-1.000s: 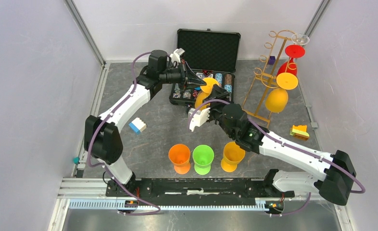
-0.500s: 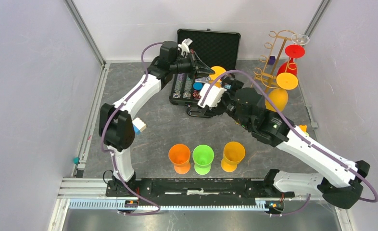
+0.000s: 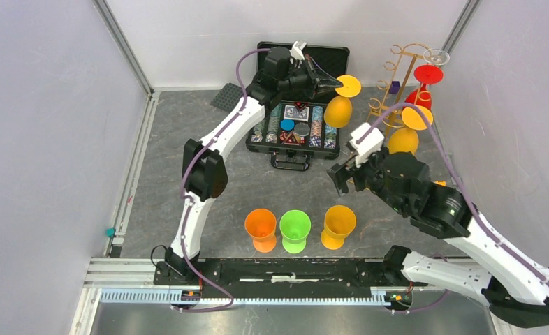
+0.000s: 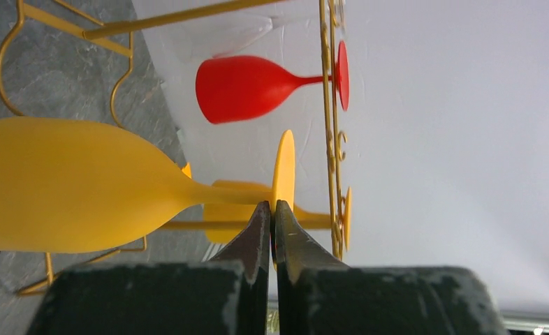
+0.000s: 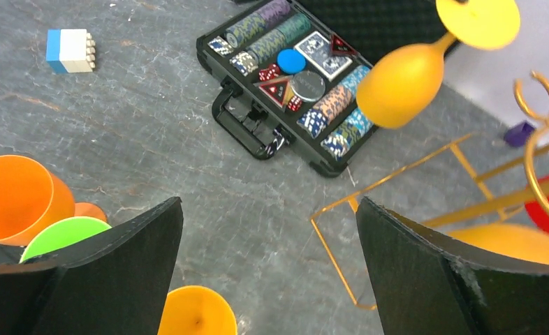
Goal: Place the wine glass upside down on the wine glass rack
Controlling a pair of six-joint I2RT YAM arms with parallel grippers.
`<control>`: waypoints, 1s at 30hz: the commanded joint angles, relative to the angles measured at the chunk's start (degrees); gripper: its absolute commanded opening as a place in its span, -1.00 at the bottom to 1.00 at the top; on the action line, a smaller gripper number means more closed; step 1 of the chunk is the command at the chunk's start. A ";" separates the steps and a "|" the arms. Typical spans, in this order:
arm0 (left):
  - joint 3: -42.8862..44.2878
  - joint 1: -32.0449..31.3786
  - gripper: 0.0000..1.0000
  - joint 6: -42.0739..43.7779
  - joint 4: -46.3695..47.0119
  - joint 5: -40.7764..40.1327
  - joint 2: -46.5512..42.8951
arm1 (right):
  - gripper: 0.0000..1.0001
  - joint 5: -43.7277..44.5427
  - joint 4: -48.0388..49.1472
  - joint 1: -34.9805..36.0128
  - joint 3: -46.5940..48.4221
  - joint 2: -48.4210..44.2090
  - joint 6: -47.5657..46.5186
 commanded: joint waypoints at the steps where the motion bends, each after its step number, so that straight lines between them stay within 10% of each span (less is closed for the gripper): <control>1: 6.76 -0.69 -0.95 -8.01 5.24 -6.51 3.96 | 0.96 4.51 -9.68 0.24 2.63 -2.05 10.34; 16: 13.18 -2.30 -0.96 -15.86 14.76 -17.16 9.15 | 0.87 11.32 -23.20 0.25 -0.49 -4.74 23.15; 23: 9.03 -1.49 -0.96 -14.01 13.48 -15.21 6.49 | 0.79 2.02 -12.16 0.23 11.58 1.81 11.76; 30: 2.93 1.31 -0.96 -5.58 6.76 -14.16 0.07 | 0.75 12.00 -9.35 0.15 29.73 13.83 8.46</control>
